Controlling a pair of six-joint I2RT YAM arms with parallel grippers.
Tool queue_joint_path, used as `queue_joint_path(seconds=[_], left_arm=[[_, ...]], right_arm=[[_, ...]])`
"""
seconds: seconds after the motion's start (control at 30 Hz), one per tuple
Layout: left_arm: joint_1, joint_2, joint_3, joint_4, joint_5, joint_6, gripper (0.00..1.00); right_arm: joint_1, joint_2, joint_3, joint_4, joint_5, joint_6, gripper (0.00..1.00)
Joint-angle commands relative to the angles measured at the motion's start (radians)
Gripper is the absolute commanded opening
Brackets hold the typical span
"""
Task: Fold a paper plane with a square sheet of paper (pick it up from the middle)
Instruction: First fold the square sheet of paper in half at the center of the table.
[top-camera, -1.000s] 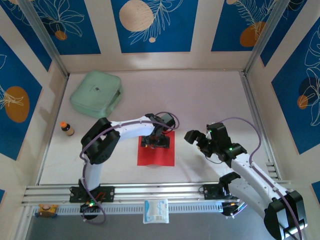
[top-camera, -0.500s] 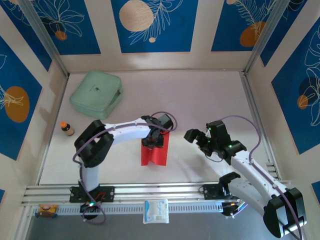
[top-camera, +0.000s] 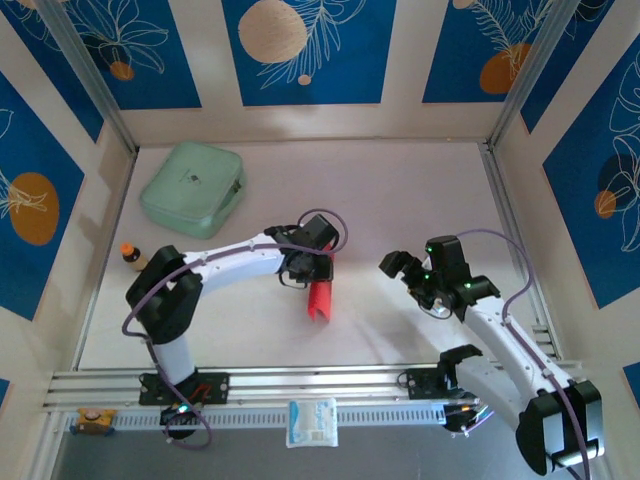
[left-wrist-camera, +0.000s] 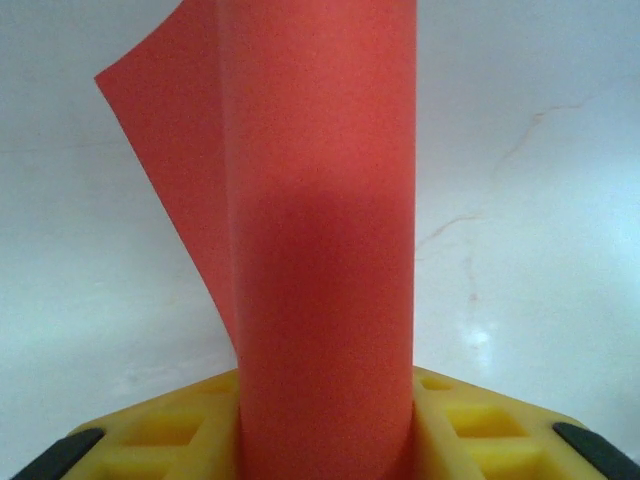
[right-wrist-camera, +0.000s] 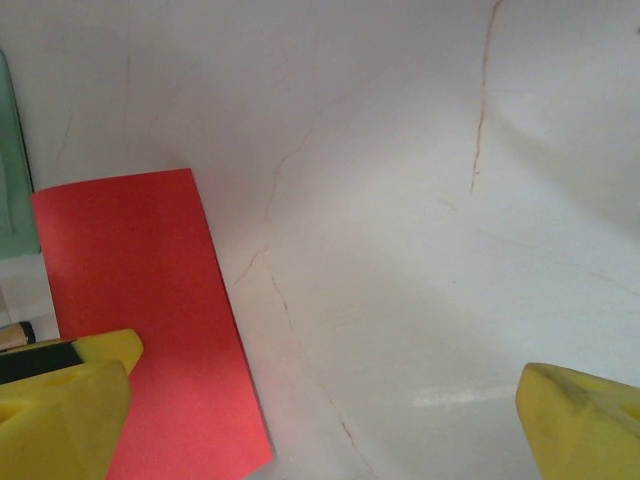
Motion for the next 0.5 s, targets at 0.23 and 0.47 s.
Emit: queue_joint_path(seconds=[0.23, 0.47], left_arm=[[0.046, -0.093, -0.186, 0.612, 0.357, -0.176, 0.39], [0.054, -0.052, -0.268, 0.762, 0.405, -0.213, 0.39]], right_arm=[[-0.143, -0.004, 0.008, 0.101, -0.227, -0.029, 0.99], [-0.239, 0.007, -0.062, 0.269, -0.476, -0.05, 0.99]])
